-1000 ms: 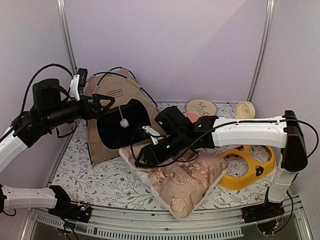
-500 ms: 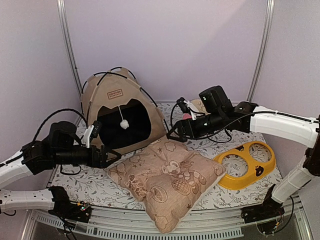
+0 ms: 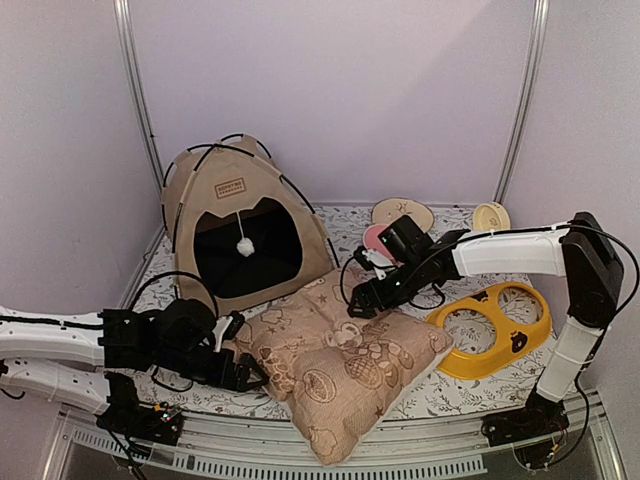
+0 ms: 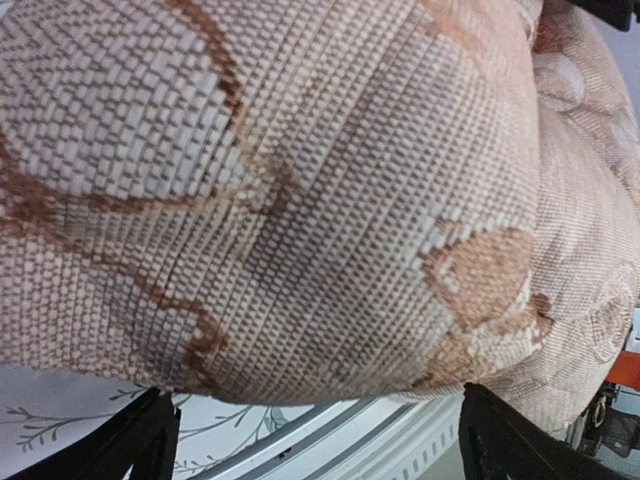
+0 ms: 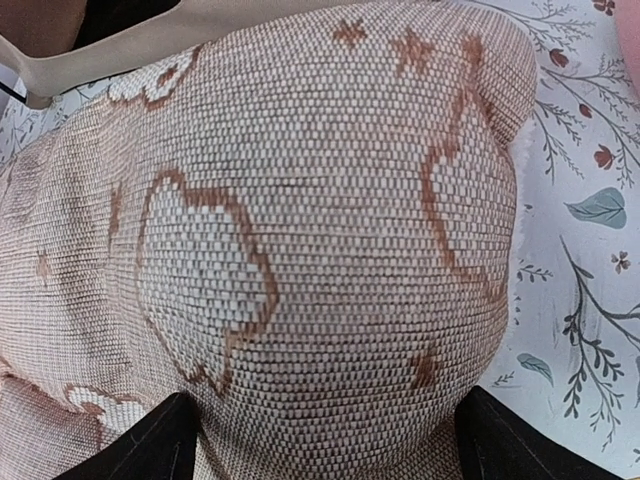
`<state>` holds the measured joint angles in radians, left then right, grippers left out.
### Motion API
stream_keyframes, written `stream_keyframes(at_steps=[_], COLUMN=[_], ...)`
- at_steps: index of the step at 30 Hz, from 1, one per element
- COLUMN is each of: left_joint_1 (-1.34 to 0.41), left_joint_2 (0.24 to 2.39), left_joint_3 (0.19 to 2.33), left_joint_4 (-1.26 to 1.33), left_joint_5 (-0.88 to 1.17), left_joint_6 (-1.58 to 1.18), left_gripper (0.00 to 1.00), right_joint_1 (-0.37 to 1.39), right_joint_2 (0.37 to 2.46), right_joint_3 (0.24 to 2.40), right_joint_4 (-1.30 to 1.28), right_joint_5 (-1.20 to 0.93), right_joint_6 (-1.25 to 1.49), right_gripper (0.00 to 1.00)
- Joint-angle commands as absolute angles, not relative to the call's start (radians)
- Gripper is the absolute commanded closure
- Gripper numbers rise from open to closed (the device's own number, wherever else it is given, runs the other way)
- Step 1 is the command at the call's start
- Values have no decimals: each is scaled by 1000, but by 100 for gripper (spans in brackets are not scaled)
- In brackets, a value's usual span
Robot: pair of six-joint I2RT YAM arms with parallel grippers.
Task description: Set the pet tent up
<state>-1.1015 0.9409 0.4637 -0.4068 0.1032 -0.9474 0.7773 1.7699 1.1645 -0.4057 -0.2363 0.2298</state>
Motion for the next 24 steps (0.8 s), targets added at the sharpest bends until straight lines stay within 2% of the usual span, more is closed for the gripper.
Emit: stream_keyframes(at_steps=[1,3,5,7,9,11,14,16,19,24], left_joint_1=[-1112,-1111,-1110,-1109,-1109,-1111,-1112,-1111,-1103,-1050], left_joint_2=[1046,1083,1103,1119,1133,1145,1157,1175,1231,1320], left_joint_3=[487,503,524,557,600,640,680,705,760,776], left_joint_4=[-252,-193,-130,-79,-51,-35,7,28,4,41], left_joint_5=[77,67,71,88,111,134,151,147,98,41], left_joint_6=[-934,-919,-887,-846,-809,-779,-750,-744,-754,-892], left_gripper=[2,4,12,29,52,68,84,98,100,100], right_joint_1=[770,776,796,822,856,894,948,989,1034,1048], right_joint_2=[1796,1793,1765,1733,1708,1694,1675,1672,1675,1658], right_joint_3=[1169,1181,1197,1203,1263,1305,1347,1368,1379,1282], right_joint_4=[-384,-395,-415,-432,-473,-513,-517,-501,-448,-309], right_joint_5=[-214,-228,-210,-206,-169,-129,-124,-135,-177,-229], right_joint_6=[210,219,233,249,264,275,303,334,365,397], right_gripper=[17,39,69,89,100,100,100,100,100,92])
